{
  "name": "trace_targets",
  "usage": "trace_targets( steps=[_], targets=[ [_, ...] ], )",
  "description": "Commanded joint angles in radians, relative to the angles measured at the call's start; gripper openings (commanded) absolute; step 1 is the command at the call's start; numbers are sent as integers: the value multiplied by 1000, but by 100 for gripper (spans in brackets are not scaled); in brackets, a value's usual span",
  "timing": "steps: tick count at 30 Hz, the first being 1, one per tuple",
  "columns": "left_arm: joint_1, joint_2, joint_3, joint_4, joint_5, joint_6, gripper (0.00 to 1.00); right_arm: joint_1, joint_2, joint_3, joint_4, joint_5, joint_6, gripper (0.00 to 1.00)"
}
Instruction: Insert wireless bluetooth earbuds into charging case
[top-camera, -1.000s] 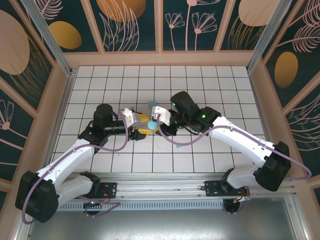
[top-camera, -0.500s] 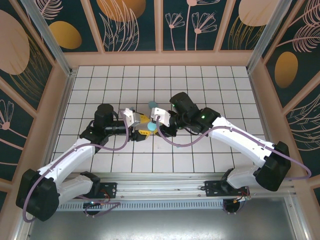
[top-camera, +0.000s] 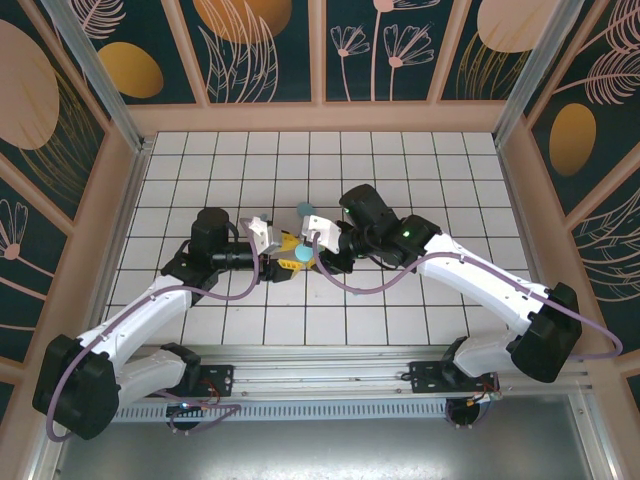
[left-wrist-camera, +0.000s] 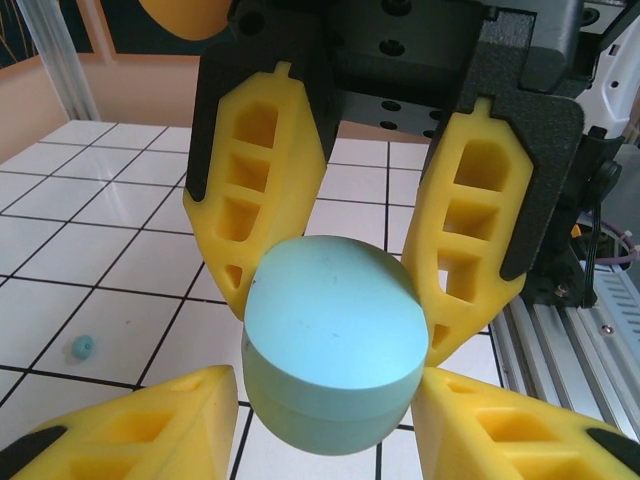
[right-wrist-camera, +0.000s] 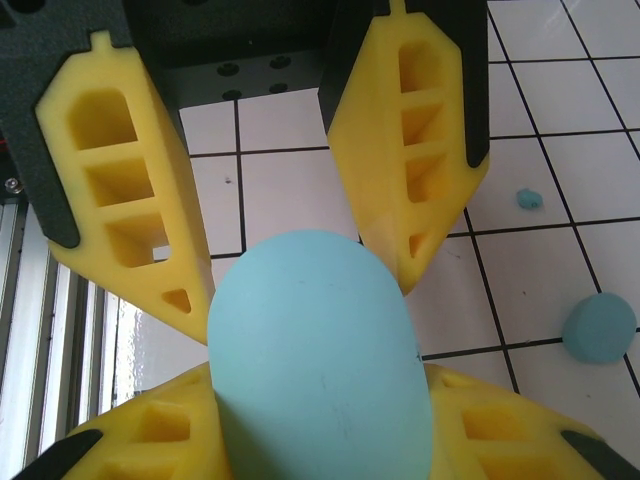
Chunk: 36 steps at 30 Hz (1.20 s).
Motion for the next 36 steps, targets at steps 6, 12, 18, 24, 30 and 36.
trace_targets(
  steps=[6, 12, 18, 24, 30, 36],
  targets=[
    [-3, 13, 24, 1, 24, 23, 48, 9, -21, 6, 15, -44, -16, 25],
    [-3, 11, 23, 1, 28, 23, 45, 10, -12, 14, 9, -45, -20, 25],
    [-3, 9, 23, 6, 28, 20, 29, 9, -3, 17, 11, -49, -14, 26],
    [-3, -5, 16, 12, 19, 17, 24, 8, -28, -10, 65, -24, 11, 38],
    [-3, -39, -3, 7, -2, 2, 19, -2, -85, -63, 142, 0, 72, 61],
    [-2, -62, -36, 62, -16, -35, 16, -14, -147, -113, 200, 6, 133, 63]
  ],
)
